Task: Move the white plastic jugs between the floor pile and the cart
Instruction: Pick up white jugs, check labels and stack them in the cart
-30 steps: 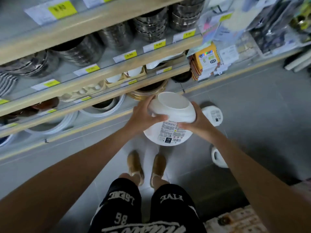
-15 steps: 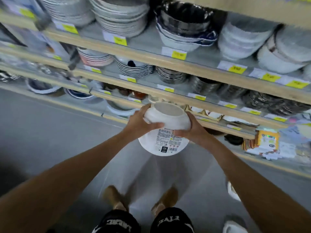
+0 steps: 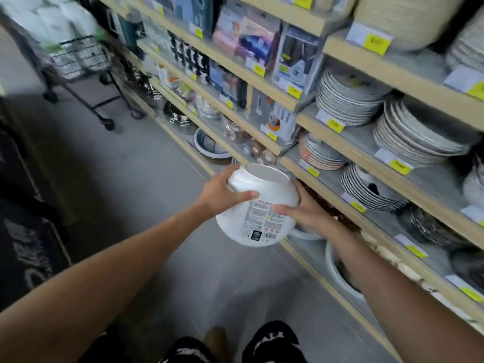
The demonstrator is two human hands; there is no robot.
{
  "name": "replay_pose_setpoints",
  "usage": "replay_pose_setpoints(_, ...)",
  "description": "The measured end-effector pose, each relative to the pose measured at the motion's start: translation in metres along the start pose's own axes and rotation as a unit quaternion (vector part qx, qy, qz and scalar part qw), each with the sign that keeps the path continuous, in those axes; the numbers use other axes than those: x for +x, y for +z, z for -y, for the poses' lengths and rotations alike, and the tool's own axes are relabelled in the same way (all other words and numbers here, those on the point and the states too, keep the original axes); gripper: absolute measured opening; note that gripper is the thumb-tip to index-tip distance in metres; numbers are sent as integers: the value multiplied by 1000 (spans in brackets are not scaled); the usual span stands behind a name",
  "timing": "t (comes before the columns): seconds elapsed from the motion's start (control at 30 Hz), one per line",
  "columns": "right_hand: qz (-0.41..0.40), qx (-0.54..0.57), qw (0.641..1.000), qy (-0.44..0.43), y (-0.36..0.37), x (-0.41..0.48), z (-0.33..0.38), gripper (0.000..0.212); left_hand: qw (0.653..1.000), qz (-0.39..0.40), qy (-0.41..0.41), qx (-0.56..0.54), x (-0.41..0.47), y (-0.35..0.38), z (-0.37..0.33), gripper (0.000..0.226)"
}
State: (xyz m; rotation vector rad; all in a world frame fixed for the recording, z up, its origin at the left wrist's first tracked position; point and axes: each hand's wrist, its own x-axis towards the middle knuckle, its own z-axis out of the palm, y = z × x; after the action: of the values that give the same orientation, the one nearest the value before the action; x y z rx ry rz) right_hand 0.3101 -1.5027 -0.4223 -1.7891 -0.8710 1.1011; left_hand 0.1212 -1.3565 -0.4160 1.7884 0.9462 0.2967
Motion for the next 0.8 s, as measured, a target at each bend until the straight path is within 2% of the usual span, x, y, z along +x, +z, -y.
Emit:
replay_pose_setpoints(0.03,14,-7,1000,-8,14,17,13,95,1000,-19,-2,-13,2,-21,7,98)
replay_pose_setpoints(0.17,85,-60,994,-40,68,81,66,72,995,-90,-34,-34,11,-97,36,103)
replay_pose_setpoints(0.27,129,-88,986,-56,108,132,104,67,987,-145,-51,-37,21,-150,51,98)
replay_pose_setpoints(0.43,196,-132,966,-102,172,227,166,96,970,-223,-69,-58,54,-239,74,90)
replay_pose_setpoints(0.6,268,-150,944,-120,231,330,232,111,949,-287,-103,-83,98,-323,83,89)
replay_pose_setpoints(0.73,326,-152,922,-144,275,398,283,79,932,-330,-118,-95,132,-383,95,83)
replay_pose_setpoints(0.8,348,-150,914,-145,296,429,302,75,925,-347,-122,-98,148,-410,103,90)
